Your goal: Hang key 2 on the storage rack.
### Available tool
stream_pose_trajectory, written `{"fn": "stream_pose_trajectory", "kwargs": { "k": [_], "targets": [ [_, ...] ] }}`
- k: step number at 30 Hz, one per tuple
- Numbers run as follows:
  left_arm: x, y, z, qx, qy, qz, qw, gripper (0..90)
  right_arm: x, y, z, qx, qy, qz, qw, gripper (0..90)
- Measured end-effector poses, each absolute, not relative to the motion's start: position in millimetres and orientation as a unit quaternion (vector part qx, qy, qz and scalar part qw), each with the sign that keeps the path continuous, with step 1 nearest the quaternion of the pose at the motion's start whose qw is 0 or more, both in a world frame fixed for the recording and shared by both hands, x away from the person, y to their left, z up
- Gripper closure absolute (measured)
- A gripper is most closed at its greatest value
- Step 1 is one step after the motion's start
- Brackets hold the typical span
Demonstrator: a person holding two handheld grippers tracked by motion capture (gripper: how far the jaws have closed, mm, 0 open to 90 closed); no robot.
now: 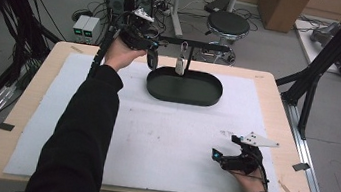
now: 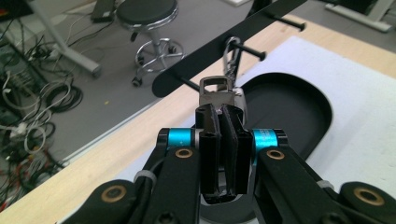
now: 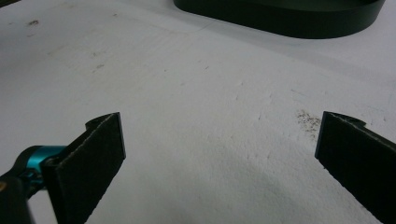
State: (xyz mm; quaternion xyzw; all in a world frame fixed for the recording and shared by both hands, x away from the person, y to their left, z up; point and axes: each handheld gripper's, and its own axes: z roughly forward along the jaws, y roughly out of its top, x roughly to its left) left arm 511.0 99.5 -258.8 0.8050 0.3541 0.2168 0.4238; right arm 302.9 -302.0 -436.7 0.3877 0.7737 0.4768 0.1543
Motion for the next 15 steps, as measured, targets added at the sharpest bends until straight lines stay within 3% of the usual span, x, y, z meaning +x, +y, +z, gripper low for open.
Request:
{"fn": "stream_pose_trajectory", "kwargs": {
  "k": [15],
  "targets": [
    [512, 82, -280, 0.817, 0.357, 0.217, 0.398, 85.0, 302, -303, -437, 0.391, 0.772, 0.476, 0.158, 0.8]
  ]
}}
